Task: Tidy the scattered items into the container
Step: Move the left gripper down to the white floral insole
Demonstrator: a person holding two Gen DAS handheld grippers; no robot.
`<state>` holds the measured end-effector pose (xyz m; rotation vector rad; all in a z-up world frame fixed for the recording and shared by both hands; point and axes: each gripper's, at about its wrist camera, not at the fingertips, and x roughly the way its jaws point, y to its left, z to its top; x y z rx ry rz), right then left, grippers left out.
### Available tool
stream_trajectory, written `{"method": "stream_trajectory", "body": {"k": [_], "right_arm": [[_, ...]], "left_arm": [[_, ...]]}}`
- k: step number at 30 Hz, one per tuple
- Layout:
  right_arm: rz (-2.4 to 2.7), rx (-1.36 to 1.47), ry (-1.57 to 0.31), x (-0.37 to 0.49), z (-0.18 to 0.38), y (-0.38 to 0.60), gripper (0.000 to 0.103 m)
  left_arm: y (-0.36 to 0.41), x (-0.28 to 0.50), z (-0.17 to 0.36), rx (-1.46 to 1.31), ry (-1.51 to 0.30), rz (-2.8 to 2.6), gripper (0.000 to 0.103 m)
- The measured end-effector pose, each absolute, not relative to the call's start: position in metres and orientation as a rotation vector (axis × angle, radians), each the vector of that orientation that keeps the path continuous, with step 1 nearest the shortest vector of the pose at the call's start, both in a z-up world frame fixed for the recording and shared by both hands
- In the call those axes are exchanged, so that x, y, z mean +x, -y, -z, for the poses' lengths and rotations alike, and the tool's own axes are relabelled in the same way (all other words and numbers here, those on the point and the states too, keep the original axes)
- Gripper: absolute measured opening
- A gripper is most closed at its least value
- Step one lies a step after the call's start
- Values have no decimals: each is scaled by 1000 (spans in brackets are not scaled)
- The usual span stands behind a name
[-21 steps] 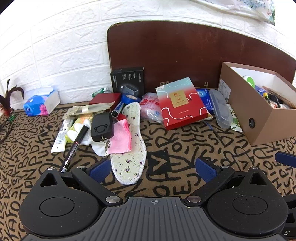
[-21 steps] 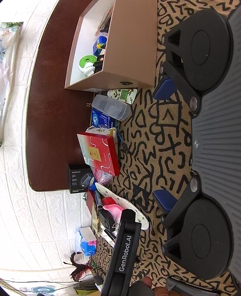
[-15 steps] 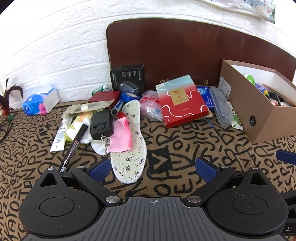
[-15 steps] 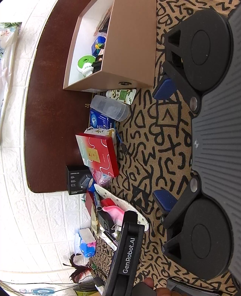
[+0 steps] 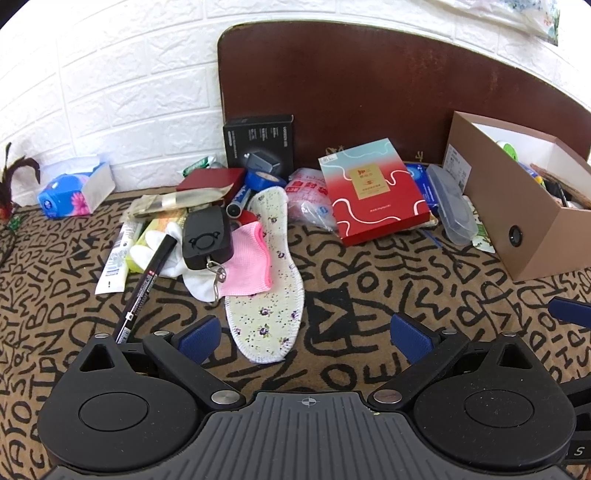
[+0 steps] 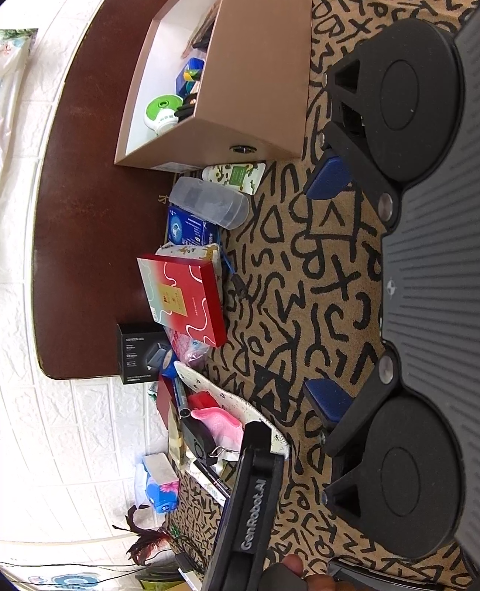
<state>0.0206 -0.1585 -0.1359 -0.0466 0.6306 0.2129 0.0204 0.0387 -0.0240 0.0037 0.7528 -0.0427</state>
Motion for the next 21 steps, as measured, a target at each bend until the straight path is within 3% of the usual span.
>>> {"method": "stream_trajectory", "body": {"k": [8, 14, 18, 21], "right_arm": [[-331, -55, -660, 39, 149, 133, 102], [-453, -102, -637, 59, 156, 98, 102], [-507, -115, -645, 75, 162, 80, 96], [-525, -110, -659, 86, 168, 71, 92]], "left_arm": [[-85, 36, 34, -74, -777, 110, 101], [-110, 52, 48, -125, -823, 119, 86], [-115, 62, 61, -142, -858, 132, 74], [-119, 70, 67, -159, -869, 137, 73]]}}
